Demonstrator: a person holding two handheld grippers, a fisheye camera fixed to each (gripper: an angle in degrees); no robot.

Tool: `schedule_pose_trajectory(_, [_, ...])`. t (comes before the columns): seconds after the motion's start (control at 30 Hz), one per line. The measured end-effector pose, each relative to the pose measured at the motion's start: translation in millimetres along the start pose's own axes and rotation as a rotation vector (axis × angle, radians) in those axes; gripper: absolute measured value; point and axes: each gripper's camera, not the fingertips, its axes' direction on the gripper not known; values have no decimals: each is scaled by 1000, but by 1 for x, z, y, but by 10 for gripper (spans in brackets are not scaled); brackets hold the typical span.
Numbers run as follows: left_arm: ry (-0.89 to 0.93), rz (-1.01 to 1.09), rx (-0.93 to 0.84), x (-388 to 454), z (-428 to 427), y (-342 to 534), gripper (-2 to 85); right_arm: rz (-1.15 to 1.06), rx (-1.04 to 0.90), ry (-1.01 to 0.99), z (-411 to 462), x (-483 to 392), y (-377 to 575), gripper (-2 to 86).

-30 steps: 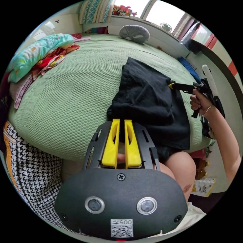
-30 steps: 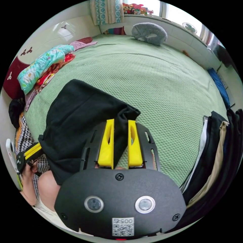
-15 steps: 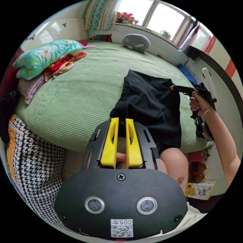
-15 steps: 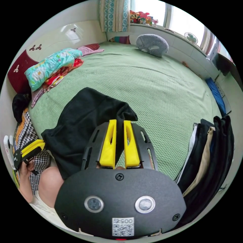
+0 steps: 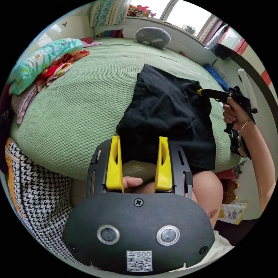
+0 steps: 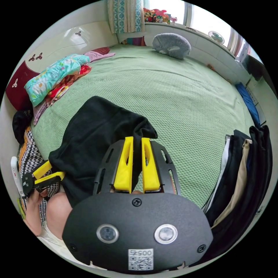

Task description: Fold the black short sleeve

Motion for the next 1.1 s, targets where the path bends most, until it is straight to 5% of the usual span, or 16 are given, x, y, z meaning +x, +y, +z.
schedule_pose_trajectory(0.3, [109, -21, -95, -25, -2, -37, 86, -47, -27, 13, -4, -35, -4, 3])
schedule_pose_trajectory(0.9, [32, -131, 181, -107, -141, -55, 67, -282, 261, -11, -123, -178, -98, 5])
schedule_pose_trajectory(1.1, [-126, -306, 50, -164, -88, -118, 84, -139, 50, -125, -60, -205, -174, 71])
